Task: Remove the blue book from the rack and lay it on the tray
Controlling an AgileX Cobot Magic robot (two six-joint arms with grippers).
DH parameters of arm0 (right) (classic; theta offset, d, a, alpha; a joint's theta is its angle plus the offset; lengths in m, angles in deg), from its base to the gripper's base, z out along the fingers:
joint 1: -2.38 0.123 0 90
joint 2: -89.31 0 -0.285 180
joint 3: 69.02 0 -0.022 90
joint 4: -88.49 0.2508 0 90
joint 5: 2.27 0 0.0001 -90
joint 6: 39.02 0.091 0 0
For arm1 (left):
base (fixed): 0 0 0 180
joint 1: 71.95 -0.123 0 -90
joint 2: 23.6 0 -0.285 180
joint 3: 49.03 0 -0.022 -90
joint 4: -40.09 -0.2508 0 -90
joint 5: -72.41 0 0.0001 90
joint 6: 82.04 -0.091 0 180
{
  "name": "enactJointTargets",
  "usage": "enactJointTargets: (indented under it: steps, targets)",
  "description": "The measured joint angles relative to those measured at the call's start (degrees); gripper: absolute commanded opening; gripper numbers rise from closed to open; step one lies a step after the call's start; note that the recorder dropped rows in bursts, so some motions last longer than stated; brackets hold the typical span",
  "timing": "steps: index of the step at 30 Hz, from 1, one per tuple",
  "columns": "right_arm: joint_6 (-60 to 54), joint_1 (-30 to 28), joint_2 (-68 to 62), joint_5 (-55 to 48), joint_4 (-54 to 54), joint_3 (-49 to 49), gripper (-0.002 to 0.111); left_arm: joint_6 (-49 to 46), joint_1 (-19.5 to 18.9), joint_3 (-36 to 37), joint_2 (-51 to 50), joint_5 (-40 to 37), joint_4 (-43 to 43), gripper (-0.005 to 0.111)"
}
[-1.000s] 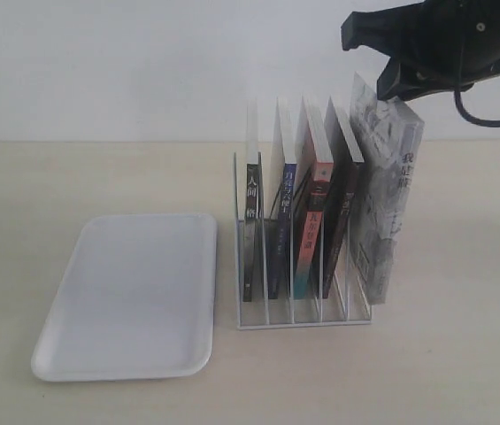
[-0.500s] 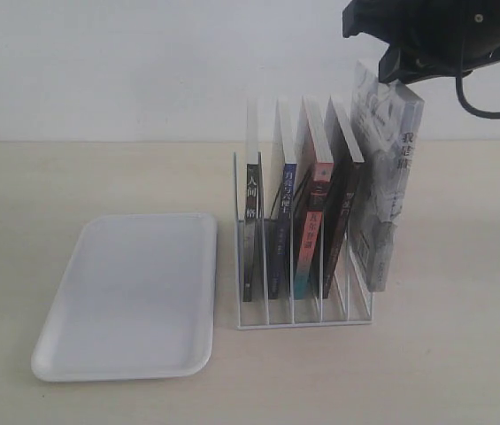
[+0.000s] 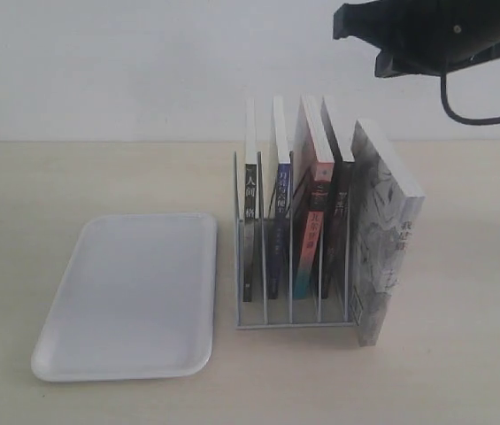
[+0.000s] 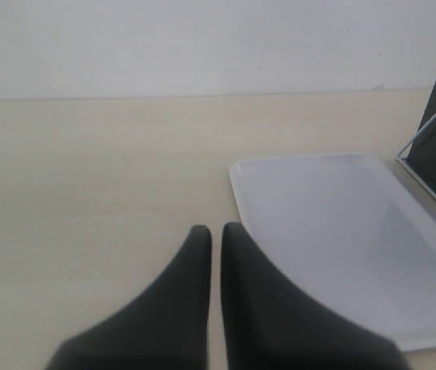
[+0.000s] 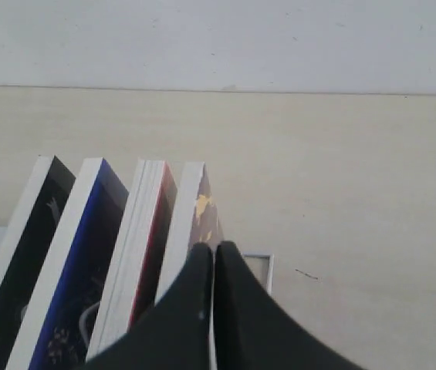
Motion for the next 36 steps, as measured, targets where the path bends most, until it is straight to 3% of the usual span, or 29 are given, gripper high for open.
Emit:
enactJointTargets:
  steps: [11,13,14,16,17,19,23,27,36]
  targets:
    - [-0.1,0.0,-0.1,-1.3,-1.3,-0.6,0.003,0.0,0.0,0.0,0.0,0.0,0.0,0.004]
    - [-0.6,0.0,0.0,-3.5,-1.3,-1.6,0.012,0.0,0.0,0.0,0.0,0.0,0.0,0.004]
    - [-1.2,0.0,0.0,-5.0,-1.3,-2.0,0.027,0.0,0.0,0.0,0.0,0.0,0.0,0.004]
    - [-3.6,0.0,0.0,-9.6,-0.3,-3.9,0.040,0.0,0.0,0.0,0.0,0.0,0.0,0.004]
    - [-4.9,0.0,0.0,-10.9,0.8,-4.5,0.042,0.0,0.0,0.0,0.0,0.0,0.0,0.004]
    - [-7.2,0.0,0.0,-13.1,3.5,-5.6,0.039,0.0,0.0,0.0,0.0,0.0,0.0,0.004]
    - [-10.7,3.6,0.0,-13.7,10.5,-6.7,0.023,0.0,0.0,0.0,0.0,0.0,0.0,0.004]
    - [-10.5,8.5,-1.5,-10.7,9.3,-6.8,0.023,0.0,0.0,0.0,0.0,0.0,0.0,0.004]
    - [-7.3,8.5,-7.3,-11.0,5.2,-6.8,0.023,0.0,0.0,0.0,0.0,0.0,0.0,0.004]
